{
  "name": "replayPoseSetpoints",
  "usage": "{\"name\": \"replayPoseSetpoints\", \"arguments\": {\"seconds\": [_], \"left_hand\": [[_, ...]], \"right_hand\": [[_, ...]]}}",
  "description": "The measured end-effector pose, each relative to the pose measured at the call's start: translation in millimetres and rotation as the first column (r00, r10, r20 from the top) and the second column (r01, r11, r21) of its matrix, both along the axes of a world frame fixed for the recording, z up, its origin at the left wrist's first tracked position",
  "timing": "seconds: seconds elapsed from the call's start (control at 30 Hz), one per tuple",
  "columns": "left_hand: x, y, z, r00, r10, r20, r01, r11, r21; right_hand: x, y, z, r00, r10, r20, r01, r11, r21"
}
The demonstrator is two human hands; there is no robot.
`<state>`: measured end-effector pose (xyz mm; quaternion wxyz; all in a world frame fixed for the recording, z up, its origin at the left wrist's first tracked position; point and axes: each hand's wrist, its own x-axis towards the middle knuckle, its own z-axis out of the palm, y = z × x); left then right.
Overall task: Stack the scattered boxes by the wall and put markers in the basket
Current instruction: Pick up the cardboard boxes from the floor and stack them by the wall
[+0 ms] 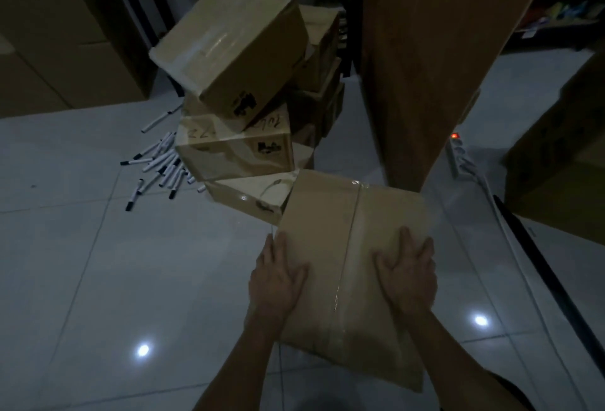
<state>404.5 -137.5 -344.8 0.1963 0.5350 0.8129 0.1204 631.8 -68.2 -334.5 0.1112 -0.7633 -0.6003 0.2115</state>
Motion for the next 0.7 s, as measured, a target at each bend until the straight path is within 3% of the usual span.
{"name": "replayPoseSetpoints", "arguments": {"seconds": [0.13, 0.43, 0.53, 0.63, 0.7], "left_hand": [[0, -1, -22, 0.993, 0.072, -0.09, -0.06, 0.99, 0.129], [11, -21, -26, 0.959, 0.273, -0.077, -0.256, 0.95, 0.181], [6, -20, -29, 0.958, 0.288, 0.002, -0.284, 0.942, 0.178], [-20, 4, -35, 0.951, 0.222, 0.214, -0.266, 0.943, 0.202], [-42, 34, -34, 0.928, 0.124, 0.351, -0.206, 0.956, 0.208]], "right_hand": [[-6, 16, -32, 0.998, 0.012, 0.059, -0.02, 0.992, 0.129], [-18, 51, -35, 0.979, 0.202, 0.028, -0.203, 0.971, 0.122], [-3, 69, -39, 0.962, 0.23, -0.147, -0.22, 0.972, 0.082], [15, 94, -41, 0.87, 0.205, -0.448, -0.214, 0.976, 0.03], [18, 105, -43, 0.807, 0.213, -0.552, -0.231, 0.972, 0.038]]}}
